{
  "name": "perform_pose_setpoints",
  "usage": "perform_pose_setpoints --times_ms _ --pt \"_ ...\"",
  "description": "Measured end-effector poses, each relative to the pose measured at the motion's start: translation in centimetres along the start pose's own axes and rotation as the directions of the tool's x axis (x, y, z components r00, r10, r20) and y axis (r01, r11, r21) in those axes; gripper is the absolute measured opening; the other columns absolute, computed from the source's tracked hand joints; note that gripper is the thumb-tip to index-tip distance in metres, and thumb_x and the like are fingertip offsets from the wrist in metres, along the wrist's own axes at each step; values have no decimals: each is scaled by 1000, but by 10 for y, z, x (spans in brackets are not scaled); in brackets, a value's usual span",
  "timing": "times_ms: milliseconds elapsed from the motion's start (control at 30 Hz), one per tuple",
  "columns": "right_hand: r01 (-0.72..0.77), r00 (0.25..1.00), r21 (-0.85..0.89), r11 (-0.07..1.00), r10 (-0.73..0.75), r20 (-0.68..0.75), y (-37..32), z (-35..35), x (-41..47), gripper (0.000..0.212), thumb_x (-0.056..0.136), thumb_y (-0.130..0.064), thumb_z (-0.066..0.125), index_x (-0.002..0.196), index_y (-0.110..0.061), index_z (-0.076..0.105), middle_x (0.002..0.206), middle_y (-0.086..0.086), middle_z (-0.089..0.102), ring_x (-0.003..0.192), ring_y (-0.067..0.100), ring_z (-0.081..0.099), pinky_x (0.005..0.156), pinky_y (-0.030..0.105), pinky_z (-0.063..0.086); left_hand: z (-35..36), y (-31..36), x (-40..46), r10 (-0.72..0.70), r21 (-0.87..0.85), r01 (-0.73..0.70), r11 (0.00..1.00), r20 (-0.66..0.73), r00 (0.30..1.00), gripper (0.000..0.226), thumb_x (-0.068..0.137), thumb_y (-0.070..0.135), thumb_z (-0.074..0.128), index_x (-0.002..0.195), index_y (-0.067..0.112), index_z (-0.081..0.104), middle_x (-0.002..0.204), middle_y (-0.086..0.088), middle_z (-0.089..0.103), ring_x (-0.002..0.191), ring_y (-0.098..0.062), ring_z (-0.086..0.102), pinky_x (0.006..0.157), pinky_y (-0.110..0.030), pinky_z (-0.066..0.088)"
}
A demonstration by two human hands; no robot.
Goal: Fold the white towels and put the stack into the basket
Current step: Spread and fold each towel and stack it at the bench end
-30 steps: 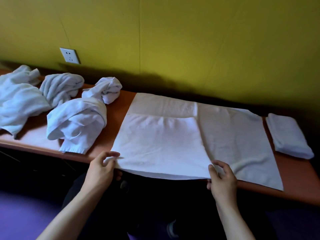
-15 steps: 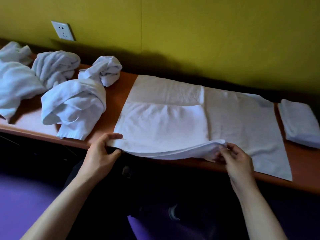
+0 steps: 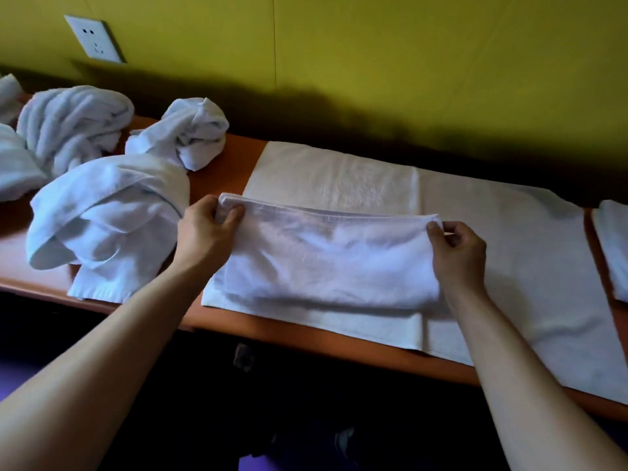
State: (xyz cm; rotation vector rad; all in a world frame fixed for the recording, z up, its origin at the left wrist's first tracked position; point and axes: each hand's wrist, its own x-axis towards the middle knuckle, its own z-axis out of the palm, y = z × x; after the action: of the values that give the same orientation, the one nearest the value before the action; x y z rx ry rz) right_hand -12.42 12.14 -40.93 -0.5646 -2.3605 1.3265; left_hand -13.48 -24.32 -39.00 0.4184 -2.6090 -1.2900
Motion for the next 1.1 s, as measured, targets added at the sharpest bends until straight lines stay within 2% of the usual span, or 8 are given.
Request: perform_pose_setpoints --times_ms 167,300,367,500,667,867,1000,1100 --pt "-28 999 -115 993 26 -24 1 20 25 21 93 -36 64 86 -16 65 75 1 64 75 19 58 67 25 35 24 -3 31 -5 112 5 994 -5 1000 30 93 35 62 82 8 59 72 -5 59 74 -31 57 64 -33 36" --pt "-48 999 -213 976 51 7 4 32 31 27 94 -36 62 93 -10 68 78 1 62 77 20 54 68 25 33 43 -14 37 -2 207 0 978 8 1000 29 93 35 64 112 16 52 109 -12 64 98 -39 59 72 -37 38" --pt "-77 996 -214 974 83 18 4 31 28 26 94 -38 62 98 -12 66 81 -1 63 78 18 54 63 25 33 46 -19 31 106 311 -112 944 35 994 46 90 35 67 128 21 45 122 -15 55 103 -40 54 81 -44 43" --pt "-160 982 -268 950 180 50 5 13 10 31 92 -44 60 105 -15 60 84 -5 60 84 19 54 72 26 36 38 -17 1 387 552 -441 708 220 896 50 87 31 70 134 25 54 137 -10 51 110 -42 51 87 -48 42" --pt "-205 932 -494 845 322 165 17 -14 -23 42 89 -58 57 95 -16 63 86 3 59 85 29 57 75 33 43 26 -29 -39 336 575 -536 618 423 841 37 94 42 52 130 34 57 144 -3 49 124 -37 51 94 -49 42" --pt "-616 749 -82 783 615 246 -3 -20 -33 24 79 -28 79 81 -5 71 65 17 59 46 21 44 49 26 36 14 -30 -42 199 500 -450 740 477 856 43 98 42 49 140 46 45 155 6 35 139 -33 36 101 -48 40" --pt "-479 867 16 877 471 163 -24 -15 -35 16 79 -19 76 91 -8 76 77 10 72 67 24 61 64 36 46 7 -28 -47 181 485 -450 750 503 845 54 86 45 40 141 44 44 155 2 35 138 -35 38 100 -46 42" --pt "-250 961 -43 967 253 112 -56 1 -41 14 84 -23 70 76 -11 71 65 4 66 62 18 58 65 31 46 0 -38 -42 169 502 -377 778 411 896 53 86 51 57 136 34 53 141 -5 45 117 -38 52 94 -42 45"
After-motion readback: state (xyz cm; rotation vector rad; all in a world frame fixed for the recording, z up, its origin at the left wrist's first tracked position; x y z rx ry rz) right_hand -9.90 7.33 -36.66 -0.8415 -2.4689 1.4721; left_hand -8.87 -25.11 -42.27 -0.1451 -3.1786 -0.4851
